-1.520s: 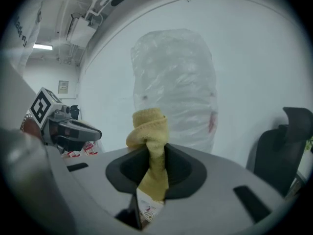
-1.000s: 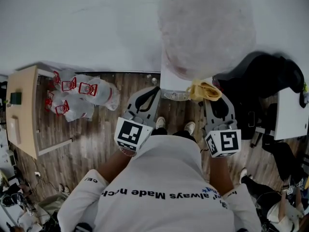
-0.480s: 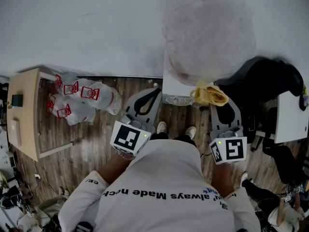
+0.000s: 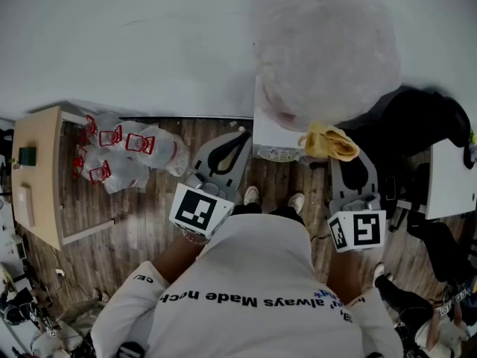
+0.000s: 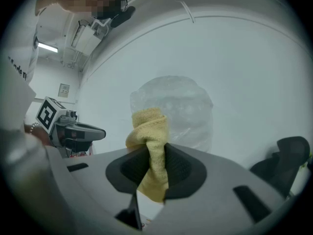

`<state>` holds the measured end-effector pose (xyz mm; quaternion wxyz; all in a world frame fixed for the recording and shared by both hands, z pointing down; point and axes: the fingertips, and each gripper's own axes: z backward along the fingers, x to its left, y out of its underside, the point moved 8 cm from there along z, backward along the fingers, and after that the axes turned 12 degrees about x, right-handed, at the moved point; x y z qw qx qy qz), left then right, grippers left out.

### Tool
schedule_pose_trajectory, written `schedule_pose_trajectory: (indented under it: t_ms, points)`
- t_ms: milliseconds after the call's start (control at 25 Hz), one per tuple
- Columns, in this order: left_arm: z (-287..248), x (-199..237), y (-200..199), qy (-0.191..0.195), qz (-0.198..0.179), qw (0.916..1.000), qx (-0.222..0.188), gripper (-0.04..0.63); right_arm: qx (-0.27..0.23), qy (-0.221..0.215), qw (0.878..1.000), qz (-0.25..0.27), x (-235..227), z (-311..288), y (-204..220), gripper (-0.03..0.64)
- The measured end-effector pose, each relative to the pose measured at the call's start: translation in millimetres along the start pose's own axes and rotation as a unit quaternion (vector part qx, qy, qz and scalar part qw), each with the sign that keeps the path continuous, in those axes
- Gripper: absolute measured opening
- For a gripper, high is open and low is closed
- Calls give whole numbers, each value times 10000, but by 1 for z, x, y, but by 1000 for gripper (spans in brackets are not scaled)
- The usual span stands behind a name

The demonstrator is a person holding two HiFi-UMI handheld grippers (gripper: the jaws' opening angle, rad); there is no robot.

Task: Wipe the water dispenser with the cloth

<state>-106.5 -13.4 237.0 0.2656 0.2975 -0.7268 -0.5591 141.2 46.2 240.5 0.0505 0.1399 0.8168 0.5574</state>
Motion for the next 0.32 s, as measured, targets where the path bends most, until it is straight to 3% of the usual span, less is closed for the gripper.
schedule_pose_trajectory:
  t_ms: [320]
  points:
    - [0,0,2,65,38,10000,12,21,-8,41,10000,-36,0,0,4,89]
